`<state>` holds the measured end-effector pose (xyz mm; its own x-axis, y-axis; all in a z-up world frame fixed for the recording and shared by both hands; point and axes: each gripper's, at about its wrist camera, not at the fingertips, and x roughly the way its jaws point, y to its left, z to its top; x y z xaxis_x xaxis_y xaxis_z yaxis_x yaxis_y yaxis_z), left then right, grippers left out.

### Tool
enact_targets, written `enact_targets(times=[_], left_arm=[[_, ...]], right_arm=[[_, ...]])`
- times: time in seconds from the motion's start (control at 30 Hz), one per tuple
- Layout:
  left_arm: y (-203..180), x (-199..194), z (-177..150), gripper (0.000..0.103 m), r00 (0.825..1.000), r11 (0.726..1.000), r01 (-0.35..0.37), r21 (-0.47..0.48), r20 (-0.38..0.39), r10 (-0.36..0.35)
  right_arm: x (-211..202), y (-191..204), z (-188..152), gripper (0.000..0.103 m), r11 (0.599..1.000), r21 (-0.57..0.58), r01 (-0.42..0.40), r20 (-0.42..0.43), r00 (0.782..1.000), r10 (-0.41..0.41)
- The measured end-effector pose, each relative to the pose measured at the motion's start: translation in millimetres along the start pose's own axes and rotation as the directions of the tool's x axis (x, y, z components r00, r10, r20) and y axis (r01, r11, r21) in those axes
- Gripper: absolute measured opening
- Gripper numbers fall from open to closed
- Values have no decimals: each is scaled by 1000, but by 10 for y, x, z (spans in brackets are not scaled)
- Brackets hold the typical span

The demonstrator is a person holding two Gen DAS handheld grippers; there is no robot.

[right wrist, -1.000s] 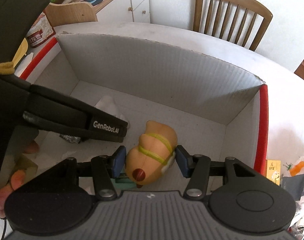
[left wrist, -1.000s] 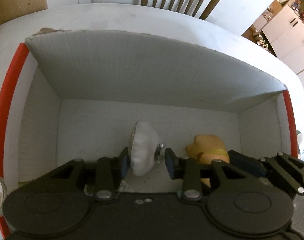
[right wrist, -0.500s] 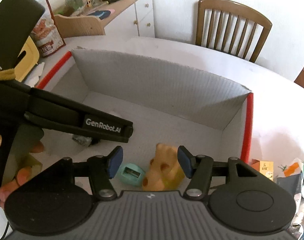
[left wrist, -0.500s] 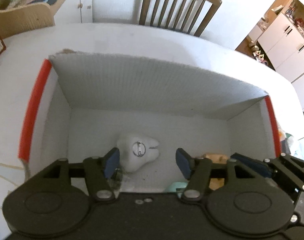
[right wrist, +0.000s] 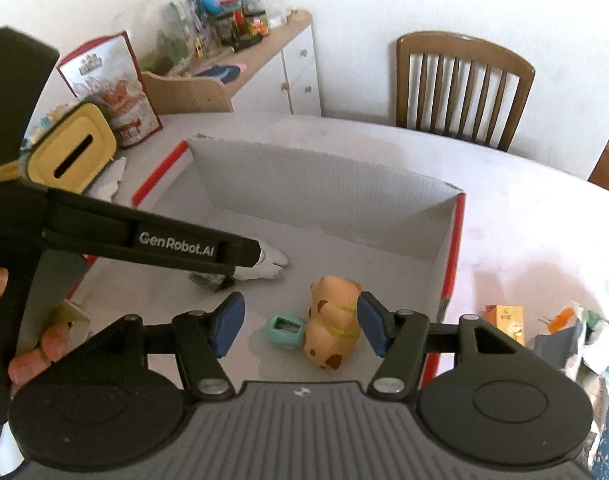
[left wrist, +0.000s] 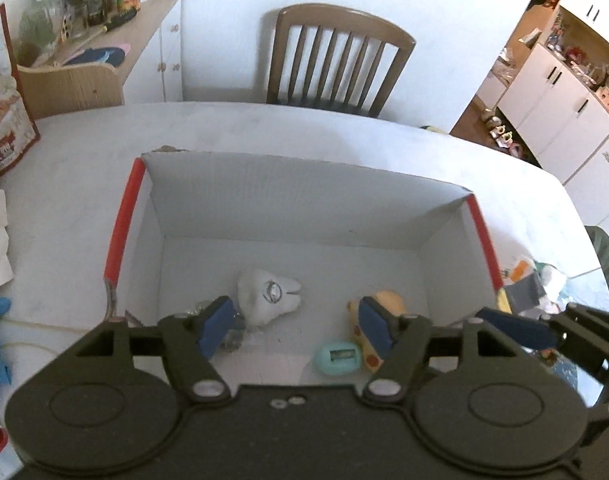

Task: Organize objects
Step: 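Withdraw both grippers from the box back toward the pile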

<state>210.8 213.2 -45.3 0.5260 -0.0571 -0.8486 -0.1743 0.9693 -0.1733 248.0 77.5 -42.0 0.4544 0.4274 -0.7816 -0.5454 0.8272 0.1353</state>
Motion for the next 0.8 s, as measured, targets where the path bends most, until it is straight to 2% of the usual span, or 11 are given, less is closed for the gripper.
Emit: enact_targets(times=[0.33,0.47,0.6,0.67,0.8], left_arm=[[-204,-447,-256,82,996,998,23,56,84,-28],[-270,-560,-371,86,995,997,35,72,96,-42],[-334,-665,-484,96,993,995,30,90,113,-40],[-369,-697,-535,99,992,995,31,95,117,-42],[-436,-760,-625,103,990,995,44,90,126,-55]], right_arm=[[-499,32,-196,71,999,-6,-40,79,996,40],[-693,1,-301,78,998,-5,-59,106,993,59],[-832,-14,-401,79,998,-19,-67,117,991,68],[-902,-48,-452,83,997,-17,-71,128,989,72],[-1011,-140,-557,83,996,-7,-87,135,987,87]])
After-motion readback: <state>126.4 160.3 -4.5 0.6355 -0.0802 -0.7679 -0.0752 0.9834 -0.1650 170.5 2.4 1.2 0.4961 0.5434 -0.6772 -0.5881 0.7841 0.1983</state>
